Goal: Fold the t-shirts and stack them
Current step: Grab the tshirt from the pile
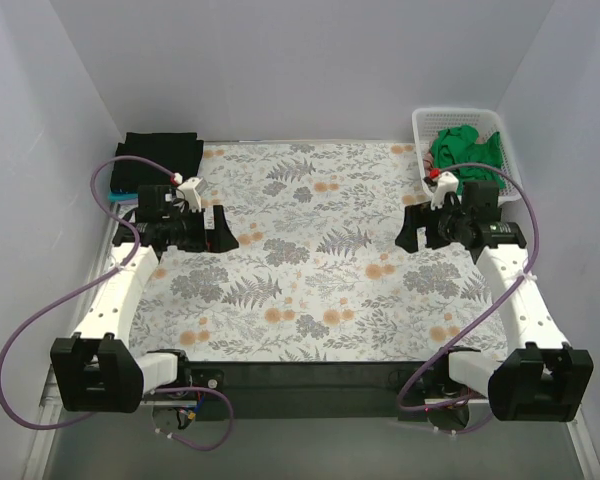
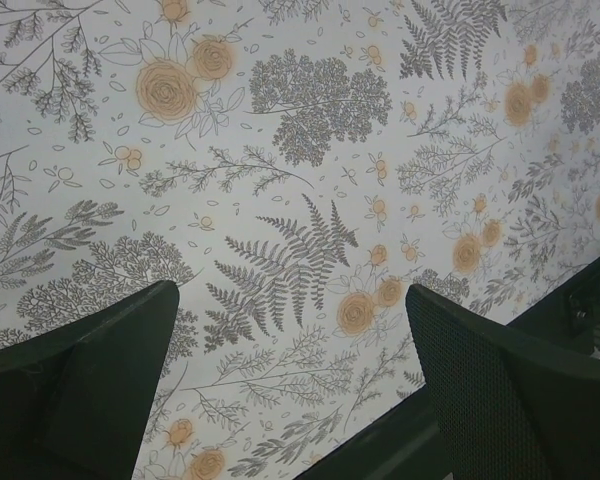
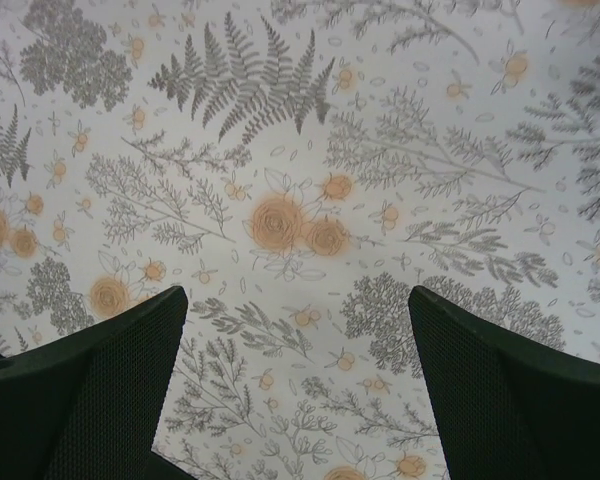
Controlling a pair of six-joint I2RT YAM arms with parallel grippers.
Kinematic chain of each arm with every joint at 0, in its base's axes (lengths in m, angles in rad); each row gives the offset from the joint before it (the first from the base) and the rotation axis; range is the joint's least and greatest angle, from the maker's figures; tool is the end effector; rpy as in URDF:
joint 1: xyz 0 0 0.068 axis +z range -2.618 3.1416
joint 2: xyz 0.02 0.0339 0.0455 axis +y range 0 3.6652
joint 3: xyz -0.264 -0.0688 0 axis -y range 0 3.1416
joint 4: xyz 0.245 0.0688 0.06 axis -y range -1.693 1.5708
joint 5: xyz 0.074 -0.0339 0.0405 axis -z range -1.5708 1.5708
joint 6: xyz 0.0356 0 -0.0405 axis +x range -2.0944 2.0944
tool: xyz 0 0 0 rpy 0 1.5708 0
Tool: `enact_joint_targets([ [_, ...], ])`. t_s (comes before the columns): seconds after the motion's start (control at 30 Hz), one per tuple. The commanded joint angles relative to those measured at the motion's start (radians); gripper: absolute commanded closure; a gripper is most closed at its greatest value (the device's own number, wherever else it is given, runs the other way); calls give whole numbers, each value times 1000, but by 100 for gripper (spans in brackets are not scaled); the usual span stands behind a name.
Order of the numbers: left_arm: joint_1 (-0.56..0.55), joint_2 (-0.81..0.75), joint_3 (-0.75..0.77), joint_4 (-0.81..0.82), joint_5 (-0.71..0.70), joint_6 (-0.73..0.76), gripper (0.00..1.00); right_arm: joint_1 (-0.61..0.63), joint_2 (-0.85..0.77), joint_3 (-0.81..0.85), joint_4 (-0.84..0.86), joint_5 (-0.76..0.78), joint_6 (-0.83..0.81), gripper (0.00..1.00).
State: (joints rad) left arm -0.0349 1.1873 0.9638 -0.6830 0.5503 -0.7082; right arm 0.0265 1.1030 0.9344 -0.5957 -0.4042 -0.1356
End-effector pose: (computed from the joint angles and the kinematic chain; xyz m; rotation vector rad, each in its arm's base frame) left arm 0.2370 -0.0269 0.2804 -0.6066 2.4834 -0.9879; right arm 0.2291 0.0201 0.2933 -0.3842 2.2623 0.4145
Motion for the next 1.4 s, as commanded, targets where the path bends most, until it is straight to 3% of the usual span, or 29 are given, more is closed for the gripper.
enact_joint_targets([
  [0.0,-3,29,107,-29,-13,38,2,-7,84,165,7,-30,-36,2],
  [0.17,-3,87,203,-30,0,36,2,-17,256,512,4,-12,-29,2],
  [0.3,-3,118,251,-4,39,18,2,-132,519,777,2,39,-32,2],
  [0.5,-3,179,279,-7,71,-10,2,-203,881,1194,7,119,-15,2],
  [0.7,-3,186,248,-16,43,7,2,-211,1072,1280,118,278,-24,2],
  [0.9,-3,202,239,-46,23,23,2,-217,1205,1305,171,222,-30,2],
  [1.17,-3,230,250,-62,8,12,2,-217,1304,1333,195,274,-52,5],
  [1.27,-3,239,256,-58,2,6,2,-220,1275,1316,195,252,-67,35],
  [1.3,-3,247,262,-59,2,4,2,-221,1262,1301,195,226,-73,59],
  [1.37,-3,253,282,-64,7,3,2,-223,1220,1285,197,209,-78,87],
])
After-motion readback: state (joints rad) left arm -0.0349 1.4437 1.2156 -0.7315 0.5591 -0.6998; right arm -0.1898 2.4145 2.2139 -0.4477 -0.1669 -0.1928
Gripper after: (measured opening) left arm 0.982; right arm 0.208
